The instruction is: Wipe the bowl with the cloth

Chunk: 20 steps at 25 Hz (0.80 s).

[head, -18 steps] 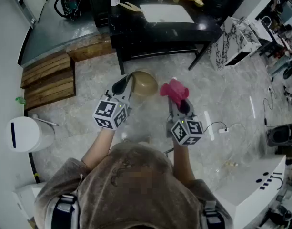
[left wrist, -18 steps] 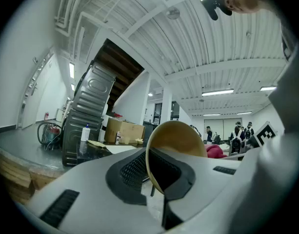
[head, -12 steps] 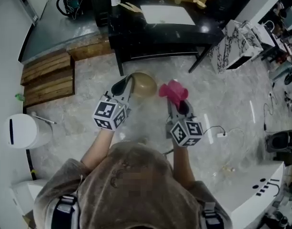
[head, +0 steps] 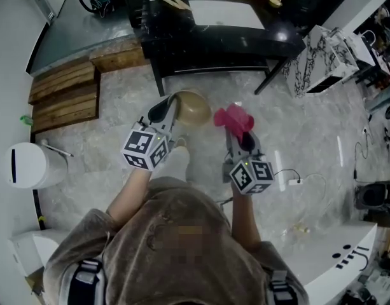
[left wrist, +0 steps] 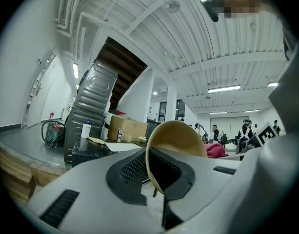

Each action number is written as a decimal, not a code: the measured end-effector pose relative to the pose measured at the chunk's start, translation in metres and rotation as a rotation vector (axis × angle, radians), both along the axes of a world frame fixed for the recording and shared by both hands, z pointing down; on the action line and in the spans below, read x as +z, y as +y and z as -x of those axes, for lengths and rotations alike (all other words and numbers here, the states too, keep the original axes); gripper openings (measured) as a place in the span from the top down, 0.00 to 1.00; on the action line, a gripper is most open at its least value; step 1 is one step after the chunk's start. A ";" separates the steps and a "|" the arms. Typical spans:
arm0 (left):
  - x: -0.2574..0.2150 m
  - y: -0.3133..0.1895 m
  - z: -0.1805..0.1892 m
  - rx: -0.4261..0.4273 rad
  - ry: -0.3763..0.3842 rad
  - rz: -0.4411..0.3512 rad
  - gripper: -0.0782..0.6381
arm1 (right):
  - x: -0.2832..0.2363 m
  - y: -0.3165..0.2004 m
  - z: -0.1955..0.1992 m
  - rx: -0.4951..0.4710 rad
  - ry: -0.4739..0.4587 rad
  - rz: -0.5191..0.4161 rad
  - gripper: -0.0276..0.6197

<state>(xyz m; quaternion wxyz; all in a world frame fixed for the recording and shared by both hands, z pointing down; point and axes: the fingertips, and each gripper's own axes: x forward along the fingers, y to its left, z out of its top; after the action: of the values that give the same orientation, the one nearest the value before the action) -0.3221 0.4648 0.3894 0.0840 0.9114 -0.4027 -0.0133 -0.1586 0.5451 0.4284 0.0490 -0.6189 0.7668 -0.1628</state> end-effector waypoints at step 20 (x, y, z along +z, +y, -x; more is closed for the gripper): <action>0.002 -0.173 -0.102 0.032 0.021 0.009 0.87 | 0.012 -0.159 -0.092 0.023 -0.007 0.028 0.79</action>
<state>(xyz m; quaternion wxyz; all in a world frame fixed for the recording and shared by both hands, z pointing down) -0.2198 0.2914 0.3919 0.0924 0.9171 -0.3872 -0.0198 -0.0662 0.3866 0.4404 0.0450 -0.6276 0.7572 -0.1751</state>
